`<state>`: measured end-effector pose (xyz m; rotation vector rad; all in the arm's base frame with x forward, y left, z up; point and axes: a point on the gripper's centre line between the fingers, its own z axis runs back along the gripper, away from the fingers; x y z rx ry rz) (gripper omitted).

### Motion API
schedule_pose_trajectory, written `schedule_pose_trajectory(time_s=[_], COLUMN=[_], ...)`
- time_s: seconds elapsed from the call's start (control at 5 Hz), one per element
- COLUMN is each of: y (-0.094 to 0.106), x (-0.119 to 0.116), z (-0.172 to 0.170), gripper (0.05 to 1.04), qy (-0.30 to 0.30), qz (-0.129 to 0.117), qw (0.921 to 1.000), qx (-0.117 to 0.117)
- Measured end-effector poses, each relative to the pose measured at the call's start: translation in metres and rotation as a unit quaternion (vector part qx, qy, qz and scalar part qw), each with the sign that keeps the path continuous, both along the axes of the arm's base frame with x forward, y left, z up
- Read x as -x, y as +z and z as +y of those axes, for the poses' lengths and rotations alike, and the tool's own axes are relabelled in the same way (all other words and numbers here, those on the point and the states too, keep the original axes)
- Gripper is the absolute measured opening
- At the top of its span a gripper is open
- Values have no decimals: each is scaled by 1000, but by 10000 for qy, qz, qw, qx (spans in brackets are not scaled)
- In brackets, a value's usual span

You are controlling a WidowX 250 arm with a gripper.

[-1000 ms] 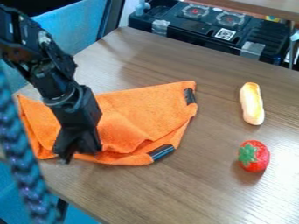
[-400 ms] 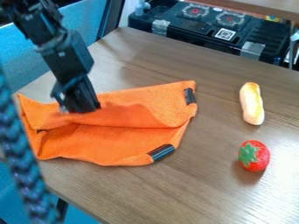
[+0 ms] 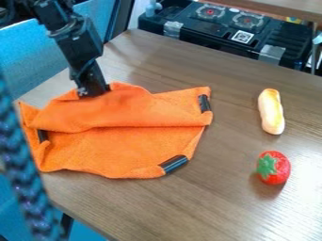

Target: Unfold the cloth from bottom to top

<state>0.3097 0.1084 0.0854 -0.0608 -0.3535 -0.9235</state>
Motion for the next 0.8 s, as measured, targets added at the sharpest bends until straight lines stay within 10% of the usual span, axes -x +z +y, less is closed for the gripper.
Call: schedule_pose_trajectory(time_s=[0.8], y=[-16], x=[-101], z=[80], gripper=[59], qy=[1373], qz=[61], qw=[9905], qx=[-91])
